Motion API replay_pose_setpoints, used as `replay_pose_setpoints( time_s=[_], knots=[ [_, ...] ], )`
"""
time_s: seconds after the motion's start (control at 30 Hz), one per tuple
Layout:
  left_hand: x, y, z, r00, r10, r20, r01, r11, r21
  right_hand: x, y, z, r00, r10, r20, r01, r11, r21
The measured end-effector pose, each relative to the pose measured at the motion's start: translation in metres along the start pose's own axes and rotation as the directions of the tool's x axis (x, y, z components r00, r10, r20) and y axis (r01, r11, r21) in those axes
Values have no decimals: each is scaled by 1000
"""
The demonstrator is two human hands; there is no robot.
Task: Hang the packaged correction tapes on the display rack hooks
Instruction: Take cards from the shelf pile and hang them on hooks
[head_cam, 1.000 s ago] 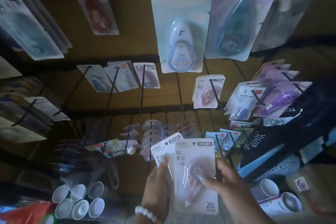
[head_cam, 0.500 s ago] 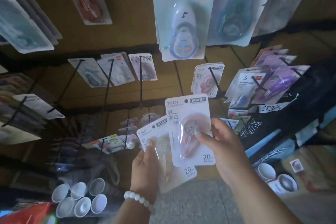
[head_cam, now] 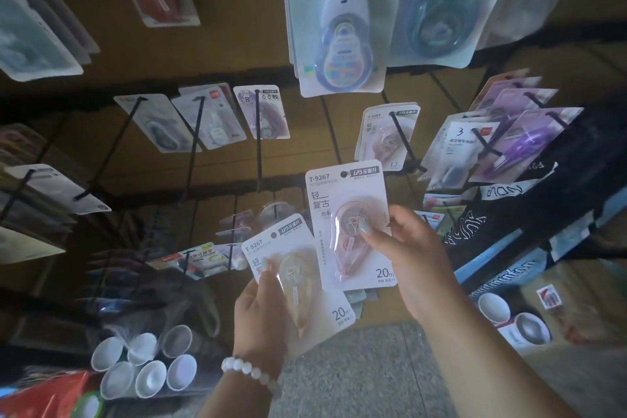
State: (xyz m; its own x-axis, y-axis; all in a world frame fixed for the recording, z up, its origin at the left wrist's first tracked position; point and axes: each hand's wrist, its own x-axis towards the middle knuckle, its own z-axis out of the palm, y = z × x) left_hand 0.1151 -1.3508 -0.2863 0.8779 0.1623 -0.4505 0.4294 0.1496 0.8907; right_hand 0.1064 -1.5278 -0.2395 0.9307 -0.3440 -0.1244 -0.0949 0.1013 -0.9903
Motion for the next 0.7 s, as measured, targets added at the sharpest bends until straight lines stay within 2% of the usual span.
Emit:
replay_pose_setpoints(
  time_s=[0.3, 0.5, 0.7],
  knots=[
    [6, -3, -5, 1000, 2, -11, -1, 999, 38, 37, 1, 19, 994, 19, -105, -34, 989, -142],
    [7, -3, -6, 998, -46, -39, 47, 998, 39, 74, 0, 27, 984, -69, -163, 14, 948, -317],
    [6, 4, 1, 999, -29, -38, 30, 999, 26, 66, 1, 28, 987, 16, -162, -86, 896, -435]
  ],
)
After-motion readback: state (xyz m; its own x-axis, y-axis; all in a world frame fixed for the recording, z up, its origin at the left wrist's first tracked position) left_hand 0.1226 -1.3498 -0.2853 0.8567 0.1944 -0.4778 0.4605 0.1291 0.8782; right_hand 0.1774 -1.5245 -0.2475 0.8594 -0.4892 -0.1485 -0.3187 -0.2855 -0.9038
